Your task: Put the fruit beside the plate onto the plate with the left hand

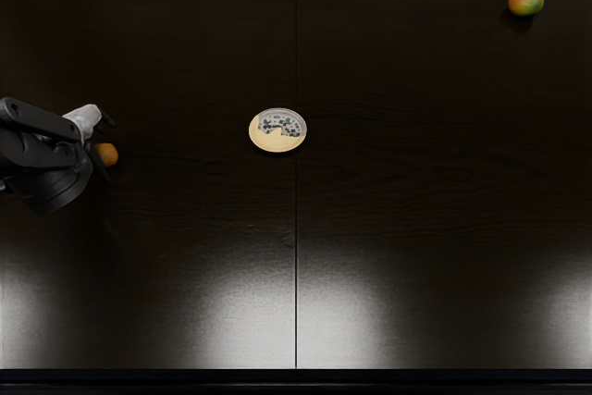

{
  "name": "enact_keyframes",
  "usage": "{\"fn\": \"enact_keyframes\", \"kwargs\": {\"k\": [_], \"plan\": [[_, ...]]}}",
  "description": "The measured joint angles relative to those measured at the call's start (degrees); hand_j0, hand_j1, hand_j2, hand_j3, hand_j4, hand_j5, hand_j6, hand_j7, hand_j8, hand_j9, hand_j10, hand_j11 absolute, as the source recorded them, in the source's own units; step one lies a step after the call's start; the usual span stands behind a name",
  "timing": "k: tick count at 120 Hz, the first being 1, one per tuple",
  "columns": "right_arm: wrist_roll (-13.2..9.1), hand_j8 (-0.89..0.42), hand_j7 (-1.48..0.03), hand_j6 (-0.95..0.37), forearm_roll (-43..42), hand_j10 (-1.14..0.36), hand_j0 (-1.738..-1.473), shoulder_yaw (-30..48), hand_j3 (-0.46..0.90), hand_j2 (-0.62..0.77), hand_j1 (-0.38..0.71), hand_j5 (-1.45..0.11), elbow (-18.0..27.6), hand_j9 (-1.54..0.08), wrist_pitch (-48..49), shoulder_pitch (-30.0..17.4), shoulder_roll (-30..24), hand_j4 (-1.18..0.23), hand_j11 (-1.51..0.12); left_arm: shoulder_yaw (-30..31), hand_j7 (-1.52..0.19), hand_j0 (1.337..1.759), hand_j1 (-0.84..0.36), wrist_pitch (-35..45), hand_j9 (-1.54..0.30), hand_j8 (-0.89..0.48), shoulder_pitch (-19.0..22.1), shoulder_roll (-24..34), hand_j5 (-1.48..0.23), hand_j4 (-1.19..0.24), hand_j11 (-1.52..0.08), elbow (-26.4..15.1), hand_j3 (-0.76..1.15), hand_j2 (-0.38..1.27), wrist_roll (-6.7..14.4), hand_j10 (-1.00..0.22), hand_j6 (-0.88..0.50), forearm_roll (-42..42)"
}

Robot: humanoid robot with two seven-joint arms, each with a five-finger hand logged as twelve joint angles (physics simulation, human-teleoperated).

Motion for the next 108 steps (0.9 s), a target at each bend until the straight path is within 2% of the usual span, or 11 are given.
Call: {"fn": "enact_keyframes", "kwargs": {"k": [38,81,108], "plan": [[0.0,-0.01,-0.02,-0.01,0.0,-0.01,-1.658,0.0,0.00,0.00,-0.33,-0.02,0.0,-0.02,0.0,0.0,0.0,-0.01,-0.02,-1.0,-0.45,1.658,-0.07,-0.2,-0.45,-0.35,0.9,0.0,-0.45,-0.35,-0.45,0.1,0.00,0.07,-1.5,-0.35,-0.35,-2.4],[0.0,-0.01,-0.02,-0.01,0.0,-0.01,-1.658,0.0,0.00,0.00,-0.33,-0.02,0.0,-0.02,0.0,0.0,0.0,-0.01,-0.02,-1.4,-0.50,1.657,-0.11,-0.2,-0.50,-0.39,1.5,0.0,-0.50,-0.39,-0.50,0.1,0.00,0.08,-1.7,-0.39,-0.39,-2.7],[0.0,-0.01,-0.02,-0.01,0.0,-0.01,-1.658,0.0,0.00,0.00,-0.33,-0.02,0.0,-0.02,0.0,0.0,0.0,-0.01,-0.02,-1.3,-0.46,1.648,-0.08,-0.2,-0.46,-0.35,1.6,0.0,-0.46,-0.35,-0.46,0.1,-0.06,0.04,-1.7,-0.35,-0.35,-2.6]]}}
